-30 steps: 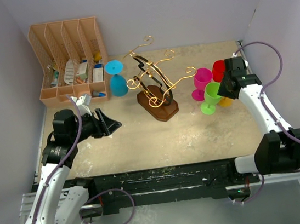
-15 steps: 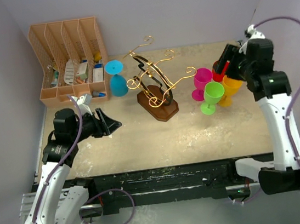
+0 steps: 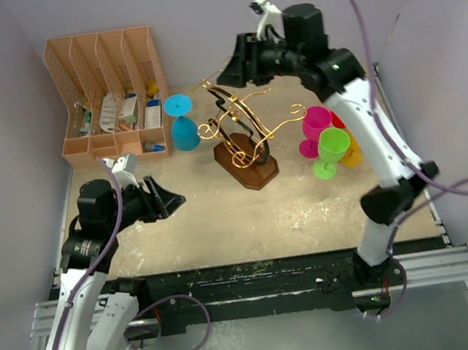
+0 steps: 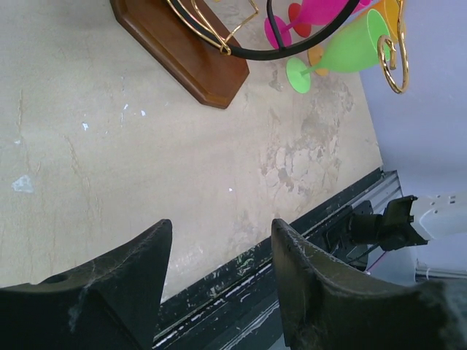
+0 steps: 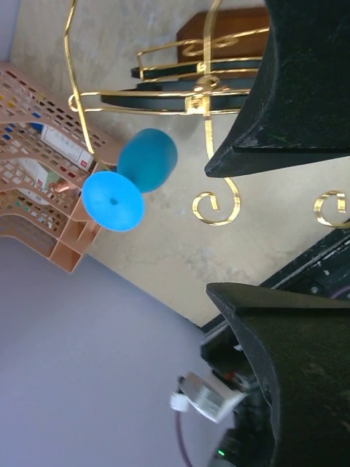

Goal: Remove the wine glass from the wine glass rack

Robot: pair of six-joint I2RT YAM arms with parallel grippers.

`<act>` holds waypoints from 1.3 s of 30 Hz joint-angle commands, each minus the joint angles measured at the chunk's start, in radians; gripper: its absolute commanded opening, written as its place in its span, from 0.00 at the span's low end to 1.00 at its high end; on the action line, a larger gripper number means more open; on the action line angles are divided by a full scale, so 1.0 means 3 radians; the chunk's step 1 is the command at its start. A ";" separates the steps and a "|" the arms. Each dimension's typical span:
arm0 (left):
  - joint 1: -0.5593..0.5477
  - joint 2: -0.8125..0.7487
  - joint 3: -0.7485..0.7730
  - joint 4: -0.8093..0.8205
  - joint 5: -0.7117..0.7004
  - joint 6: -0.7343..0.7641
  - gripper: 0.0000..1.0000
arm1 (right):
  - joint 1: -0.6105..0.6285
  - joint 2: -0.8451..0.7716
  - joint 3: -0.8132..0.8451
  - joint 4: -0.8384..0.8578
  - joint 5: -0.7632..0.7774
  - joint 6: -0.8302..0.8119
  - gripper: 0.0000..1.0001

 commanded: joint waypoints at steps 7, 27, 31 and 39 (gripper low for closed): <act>0.0020 -0.0175 0.0298 -0.0343 -0.0213 0.0049 0.60 | 0.0367 0.1428 0.1555 -0.0314 -0.0155 0.0091 0.63; 0.0020 -0.0274 0.0327 -0.0512 -0.0310 0.0072 0.60 | 0.0621 0.1708 0.1521 -0.0108 0.0818 0.0162 0.59; 0.0022 -0.0269 0.0326 -0.0517 -0.0317 0.0071 0.60 | 0.0618 0.1782 0.1545 -0.0046 0.0795 0.0227 0.60; 0.0023 -0.0283 0.0331 -0.0532 -0.0325 0.0071 0.60 | 0.0621 0.1866 0.1503 0.0106 0.0725 0.0327 0.59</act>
